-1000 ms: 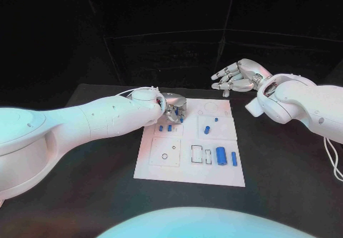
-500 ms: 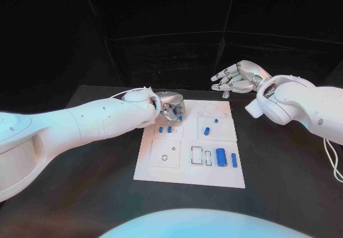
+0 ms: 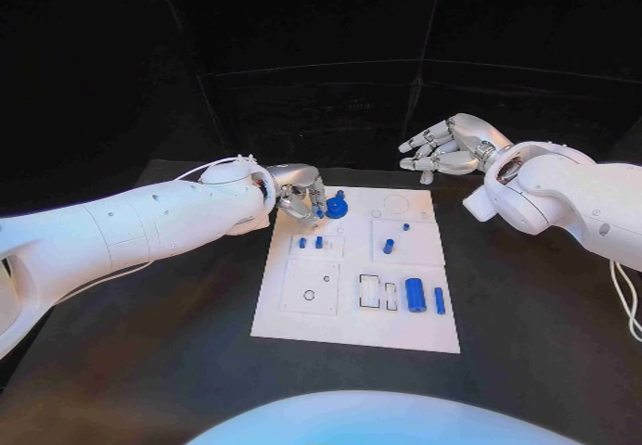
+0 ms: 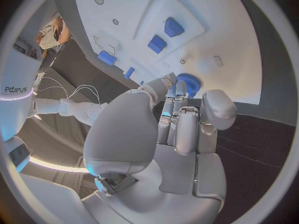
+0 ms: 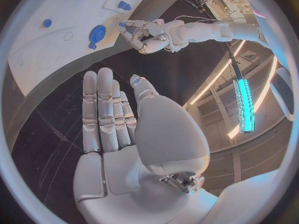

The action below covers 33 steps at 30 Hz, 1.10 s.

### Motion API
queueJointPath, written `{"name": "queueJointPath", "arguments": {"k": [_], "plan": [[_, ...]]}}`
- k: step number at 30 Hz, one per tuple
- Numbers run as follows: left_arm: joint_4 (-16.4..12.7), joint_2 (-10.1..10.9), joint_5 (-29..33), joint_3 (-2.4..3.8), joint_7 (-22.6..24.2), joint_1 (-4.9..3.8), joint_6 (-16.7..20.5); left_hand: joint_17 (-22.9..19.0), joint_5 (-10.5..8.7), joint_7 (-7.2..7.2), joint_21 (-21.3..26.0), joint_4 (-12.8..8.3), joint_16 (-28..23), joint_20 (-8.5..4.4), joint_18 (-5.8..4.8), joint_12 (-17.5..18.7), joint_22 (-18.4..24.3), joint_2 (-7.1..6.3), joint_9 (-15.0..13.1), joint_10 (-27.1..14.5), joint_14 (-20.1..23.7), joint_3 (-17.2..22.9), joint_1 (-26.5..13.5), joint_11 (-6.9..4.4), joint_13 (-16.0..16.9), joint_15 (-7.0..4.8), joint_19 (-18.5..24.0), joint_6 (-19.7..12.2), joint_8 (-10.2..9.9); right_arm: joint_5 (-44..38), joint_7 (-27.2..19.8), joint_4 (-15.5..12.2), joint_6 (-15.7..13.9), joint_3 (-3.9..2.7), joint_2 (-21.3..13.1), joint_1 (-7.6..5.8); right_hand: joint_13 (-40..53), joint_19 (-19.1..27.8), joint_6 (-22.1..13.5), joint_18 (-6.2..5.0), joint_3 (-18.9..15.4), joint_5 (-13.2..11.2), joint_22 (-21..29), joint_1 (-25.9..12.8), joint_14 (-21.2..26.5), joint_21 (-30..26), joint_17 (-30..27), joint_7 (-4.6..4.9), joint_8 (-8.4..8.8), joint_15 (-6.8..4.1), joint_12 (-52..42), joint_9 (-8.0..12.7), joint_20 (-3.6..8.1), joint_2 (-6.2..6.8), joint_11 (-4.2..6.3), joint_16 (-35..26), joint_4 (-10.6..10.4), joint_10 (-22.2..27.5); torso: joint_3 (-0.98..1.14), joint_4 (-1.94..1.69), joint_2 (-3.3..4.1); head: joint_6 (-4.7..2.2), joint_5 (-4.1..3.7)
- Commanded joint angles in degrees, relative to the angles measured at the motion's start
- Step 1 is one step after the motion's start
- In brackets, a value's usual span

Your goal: Assemble the parts on the task board

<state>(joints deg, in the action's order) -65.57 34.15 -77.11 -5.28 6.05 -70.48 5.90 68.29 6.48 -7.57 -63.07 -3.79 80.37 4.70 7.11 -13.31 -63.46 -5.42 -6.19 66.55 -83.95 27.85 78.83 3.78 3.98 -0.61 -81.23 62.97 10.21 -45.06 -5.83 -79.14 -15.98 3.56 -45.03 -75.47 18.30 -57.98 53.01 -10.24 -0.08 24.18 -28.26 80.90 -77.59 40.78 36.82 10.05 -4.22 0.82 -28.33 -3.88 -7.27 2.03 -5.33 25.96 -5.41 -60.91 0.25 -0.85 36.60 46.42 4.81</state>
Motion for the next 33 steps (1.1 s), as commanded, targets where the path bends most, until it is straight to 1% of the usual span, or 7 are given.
{"name": "queueJointPath", "arguments": {"k": [1, 5, 11, 17, 19, 29, 33], "plan": [[0.1, 0.4, 1.2, 0.12, -0.7, -0.09, -2.3, -0.1, -0.25, -0.09, -0.2, -0.3, 0.2, 0.03, -0.85, 0.3, -0.1, -0.11, 0.0, 0.5, -2.0, 0.1, -0.6, -0.01, 0.0, -0.38, -0.4, 0.4, -0.4, 0.2, -0.5, 0.0, 0.0, -0.04, -0.1, -0.10, -0.1, -0.3, 0.0, -0.22, 0.3, 0.3, 0.1, 0.1, -0.2, -0.3, 0.1, 0.23, 0.14, 0.14, 0.2, 0.0, 0.07, -0.11, 0.00, -0.2, 0.0, 0.1, 0.01, 0.03, 0.01, 0.05, 0.06], [0.4, 0.7, 1.2, 0.13, -1.1, -0.08, -3.8, -0.1, -0.27, -0.05, -0.2, -0.4, 0.2, 0.03, -0.85, 0.4, -0.1, -0.20, 0.0, 0.6, -2.0, 0.0, -0.7, -0.02, 0.1, -0.39, -0.4, 0.4, -0.4, 0.2, -0.5, 0.0, 0.0, -0.04, -0.1, -0.10, -0.1, -0.3, 0.0, -0.22, 0.3, 0.3, 0.1, 0.1, -0.2, -0.3, 0.1, 0.23, 0.14, 0.14, 0.2, 0.0, 0.07, -0.11, 0.00, -0.2, 0.0, 0.1, 0.01, 0.11, 0.05, 0.08, 0.19], [1.5, 0.1, 1.2, 0.11, -1.3, 0.07, -5.8, -0.2, -0.34, -0.03, -0.1, -0.4, 0.2, 0.03, -0.82, 0.6, 0.0, -0.36, 0.0, 0.6, -2.0, -0.1, -0.9, -0.02, 0.0, -0.39, -0.4, 0.4, -0.6, 0.2, -0.5, 0.0, 0.1, -0.04, 0.0, -0.09, -0.1, -0.3, 0.0, -0.22, 0.3, 0.3, 0.1, 0.1, -0.2, -0.3, 0.1, 0.23, 0.14, 0.14, 0.2, 0.0, 0.07, -0.11, 0.00, -0.2, 0.0, 0.1, -0.03, 0.22, 0.11, 0.13, 0.33], [2.5, -0.5, 0.8, 0.09, -1.3, 0.34, -6.1, -0.2, -0.35, -0.04, 0.0, -0.5, 0.2, 0.03, -0.80, 0.6, 0.1, -0.36, 0.0, 0.6, -2.0, -0.1, -0.9, -0.02, 0.0, -0.39, -0.3, 0.4, -0.6, 0.2, -0.4, 0.0, 0.0, -0.04, 0.0, -0.09, -0.1, -0.3, 0.0, -0.22, 0.3, 0.3, 0.1, 0.1, -0.2, -0.3, 0.1, 0.23, 0.14, 0.14, 0.2, 0.0, 0.07, -0.11, 0.00, -0.2, 0.0, 0.1, -0.01, 0.21, 0.11, 0.11, 0.28], [2.8, -0.7, 0.7, 0.09, -1.2, 0.39, -6.2, -0.2, -0.35, -0.04, 0.0, -0.5, 0.2, 0.03, -0.80, 0.6, 0.1, -0.36, 0.0, 0.6, -2.0, -0.1, -0.9, -0.02, 0.0, -0.39, -0.3, 0.4, -0.6, 0.2, -0.4, 0.0, 0.0, -0.04, 0.0, -0.09, -0.1, -0.3, 0.0, -0.22, 0.3, 0.3, 0.1, 0.1, -0.2, -0.3, 0.1, 0.23, 0.14, 0.14, 0.2, 0.0, 0.07, -0.11, 0.00, -0.2, 0.0, 0.1, 0.03, 0.22, 0.08, 0.17, 0.31], [3.9, -1.7, 0.6, 0.09, -1.1, 0.82, -6.8, -0.2, -0.37, -0.03, 0.0, -0.5, 0.1, 0.03, -0.79, 0.7, 0.1, -0.28, 0.0, 0.7, -1.9, -0.1, -0.9, -0.04, 0.1, -0.39, -0.3, 0.4, -0.6, 0.2, -0.4, -0.1, 0.0, -0.04, 0.0, -0.09, -0.1, -0.3, 0.0, -0.22, 0.3, 0.3, 0.1, 0.1, -0.2, -0.3, 0.1, 0.23, 0.14, 0.14, 0.2, 0.0, 0.07, -0.11, 0.00, -0.2, 0.0, 0.1, 0.01, 0.22, 0.07, 0.24, 0.31], [4.1, -1.9, 0.6, 0.09, -0.9, 1.01, -6.9, -0.3, -0.39, -0.02, 0.1, -0.5, 0.1, 0.03, -0.78, 0.7, 0.1, -0.26, 0.0, 0.8, -1.9, -0.1, -1.0, -0.05, 0.1, -0.40, -0.3, 0.5, -0.6, 0.2, -0.4, -0.1, 0.0, -0.04, 0.0, -0.09, -0.1, -0.3, 0.0, -0.22, 0.3, 0.3, 0.1, 0.1, -0.2, -0.3, 0.1, 0.23, 0.14, 0.14, 0.2, 0.0, 0.07, -0.11, 0.00, -0.2, 0.0, 0.1, 0.03, 0.16, 0.09, 0.30, 0.25]]}}
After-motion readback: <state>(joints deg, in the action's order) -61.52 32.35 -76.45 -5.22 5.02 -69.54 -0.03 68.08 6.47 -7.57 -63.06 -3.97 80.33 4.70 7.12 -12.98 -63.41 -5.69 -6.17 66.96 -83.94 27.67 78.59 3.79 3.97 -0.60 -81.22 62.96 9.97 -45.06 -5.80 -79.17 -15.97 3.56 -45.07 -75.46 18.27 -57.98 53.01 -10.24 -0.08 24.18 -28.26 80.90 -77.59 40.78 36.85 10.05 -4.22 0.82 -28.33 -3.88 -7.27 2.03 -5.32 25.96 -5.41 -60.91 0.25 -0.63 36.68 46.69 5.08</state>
